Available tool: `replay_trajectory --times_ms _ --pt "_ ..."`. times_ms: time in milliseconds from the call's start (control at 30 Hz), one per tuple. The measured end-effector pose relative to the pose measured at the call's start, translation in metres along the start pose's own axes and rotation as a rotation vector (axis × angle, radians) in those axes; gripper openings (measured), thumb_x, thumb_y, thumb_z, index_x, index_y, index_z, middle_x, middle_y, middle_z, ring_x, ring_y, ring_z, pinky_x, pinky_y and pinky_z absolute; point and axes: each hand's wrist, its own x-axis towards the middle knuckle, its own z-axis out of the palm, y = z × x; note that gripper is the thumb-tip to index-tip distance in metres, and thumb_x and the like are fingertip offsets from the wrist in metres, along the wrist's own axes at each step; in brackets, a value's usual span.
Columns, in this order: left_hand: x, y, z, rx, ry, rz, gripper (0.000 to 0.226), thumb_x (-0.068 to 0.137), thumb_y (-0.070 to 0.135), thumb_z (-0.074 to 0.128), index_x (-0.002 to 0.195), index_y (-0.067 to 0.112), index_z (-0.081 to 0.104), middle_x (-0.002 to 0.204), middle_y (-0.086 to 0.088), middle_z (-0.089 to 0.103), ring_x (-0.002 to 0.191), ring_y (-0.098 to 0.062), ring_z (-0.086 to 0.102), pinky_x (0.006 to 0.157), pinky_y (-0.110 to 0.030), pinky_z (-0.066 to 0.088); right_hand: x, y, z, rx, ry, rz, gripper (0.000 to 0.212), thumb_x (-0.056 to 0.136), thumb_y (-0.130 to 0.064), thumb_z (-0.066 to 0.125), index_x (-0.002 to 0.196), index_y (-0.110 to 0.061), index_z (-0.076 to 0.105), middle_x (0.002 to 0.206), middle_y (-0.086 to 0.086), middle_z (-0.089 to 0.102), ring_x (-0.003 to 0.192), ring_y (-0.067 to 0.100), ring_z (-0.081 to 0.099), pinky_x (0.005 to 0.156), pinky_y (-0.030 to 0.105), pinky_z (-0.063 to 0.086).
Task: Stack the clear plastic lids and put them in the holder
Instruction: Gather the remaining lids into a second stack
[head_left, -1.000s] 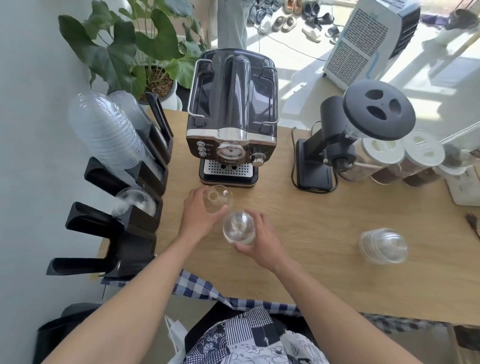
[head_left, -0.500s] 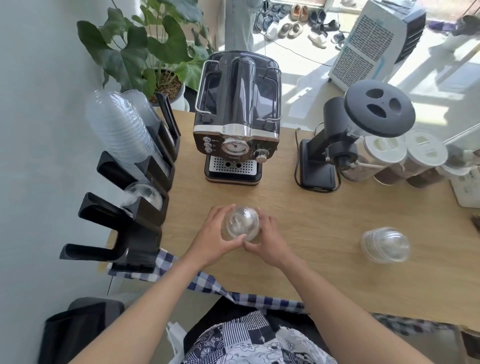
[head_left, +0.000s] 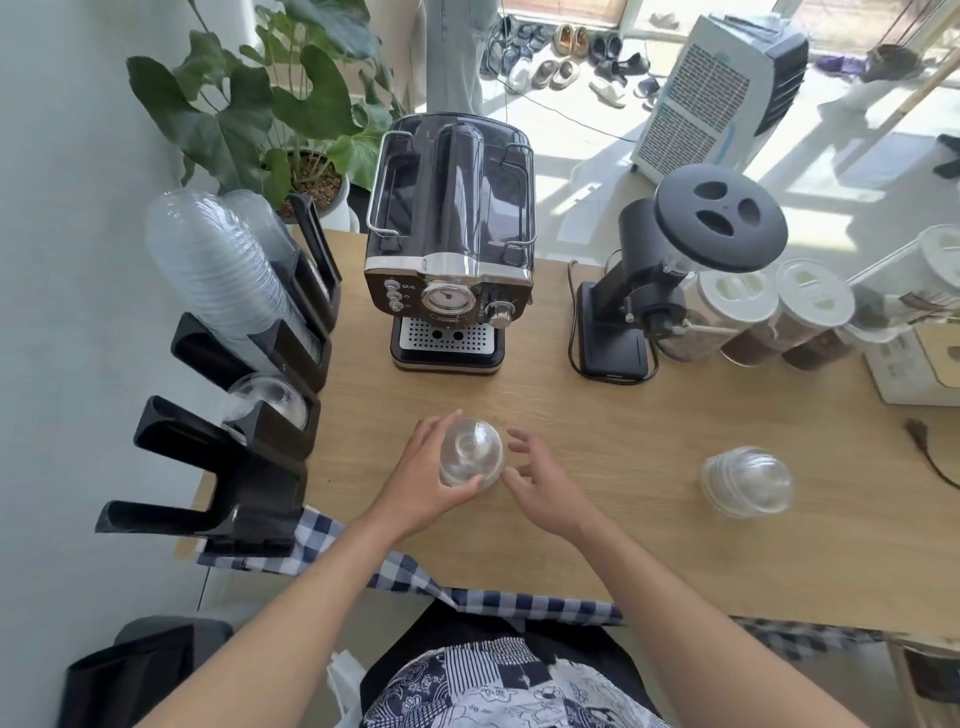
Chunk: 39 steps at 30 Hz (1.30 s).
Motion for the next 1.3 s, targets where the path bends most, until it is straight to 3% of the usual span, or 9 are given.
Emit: replay_trajectory --times_ms 133,233,333,433,600,733,867,1033,1300 --pt "-0.001 -0.007 0.002 -0.028 -0.053 -0.021 0.126 0.082 0.06 0.092 0.175 0.045 0.008 0.171 0.024 0.021 0.158 -0.004 0.029 0.127 -0.039 0.036 -0.004 -0.007 0.005 -0.068 0.06 -0.134 0.063 0.108 -0.029 0.064 0.164 -0.039 0.036 0.164 -0.003 0.033 0.15 0.017 0.044 0.127 0.05 0.044" --pt "-0.003 -0.012 0.004 -0.037 -0.062 -0.042 0.131 0.079 0.061 0.095 0.175 0.043 0.008 0.174 0.023 0.018 0.161 -0.007 0.026 0.13 -0.042 0.034 -0.003 -0.017 0.004 -0.138 0.066 -0.284 0.055 0.102 -0.029 0.067 0.151 -0.041 0.045 0.168 0.0 0.025 0.165 0.02 0.023 0.13 0.048 0.035" --pt "0.0 -0.015 0.007 -0.046 -0.06 -0.06 0.128 0.081 0.052 0.096 0.175 0.042 0.009 0.177 0.02 0.017 0.163 -0.009 0.024 0.132 -0.046 0.034 -0.004 -0.028 0.0 -0.331 0.009 -0.359 0.049 0.098 -0.04 0.068 0.143 -0.044 0.051 0.176 0.001 0.018 0.158 0.026 0.039 0.123 0.047 0.043" --pt "0.003 -0.017 0.01 -0.044 -0.053 -0.074 0.129 0.08 0.039 0.099 0.174 0.045 0.011 0.177 0.02 0.019 0.163 -0.009 0.023 0.132 -0.047 0.034 -0.001 -0.034 0.0 -0.627 -0.014 -0.355 0.057 0.098 -0.048 0.072 0.151 -0.037 0.051 0.179 0.006 0.016 0.157 0.033 0.042 0.121 0.054 0.049" --pt "0.004 -0.017 0.013 0.014 -0.033 -0.06 0.123 0.079 0.033 0.099 0.171 0.045 0.018 0.172 0.017 0.03 0.156 -0.01 0.03 0.128 -0.045 0.038 0.007 -0.043 0.002 -0.892 0.006 -0.342 0.055 0.099 -0.041 0.076 0.149 -0.025 0.061 0.169 0.01 0.035 0.142 0.034 0.056 0.108 0.053 0.058" --pt "0.004 -0.017 0.015 0.014 -0.041 -0.042 0.12 0.079 0.028 0.099 0.171 0.041 0.023 0.171 0.016 0.033 0.157 -0.012 0.032 0.128 -0.045 0.038 0.01 -0.048 0.003 -0.89 0.007 -0.305 0.04 0.1 -0.041 0.077 0.137 -0.025 0.071 0.161 0.007 0.042 0.129 0.03 0.062 0.095 0.048 0.064" --pt "0.003 -0.018 0.019 0.019 -0.053 -0.032 0.12 0.08 0.028 0.097 0.171 0.042 0.021 0.168 0.014 0.036 0.154 -0.01 0.034 0.127 -0.045 0.04 0.014 -0.046 0.002 -0.855 -0.014 -0.269 0.046 0.098 -0.05 0.08 0.137 -0.025 0.075 0.154 0.002 0.045 0.127 0.025 0.059 0.09 0.043 0.063" --pt "0.002 -0.012 0.021 -0.01 -0.068 -0.009 0.127 0.081 0.031 0.098 0.17 0.059 0.012 0.167 0.013 0.035 0.152 -0.009 0.033 0.12 -0.039 0.039 0.012 -0.045 0.001 -0.858 -0.041 -0.229 0.047 0.103 -0.049 0.074 0.141 -0.023 0.071 0.163 0.005 0.041 0.133 0.029 0.058 0.095 0.046 0.062" --pt "0.009 -0.005 0.022 0.035 -0.064 0.023 0.116 0.079 0.039 0.096 0.167 0.053 0.021 0.166 0.018 0.032 0.152 -0.008 0.033 0.12 -0.044 0.044 0.01 -0.039 0.0 -0.876 -0.009 -0.221 0.048 0.103 -0.052 0.07 0.142 -0.025 0.071 0.156 0.005 0.045 0.126 0.029 0.061 0.087 0.043 0.062"
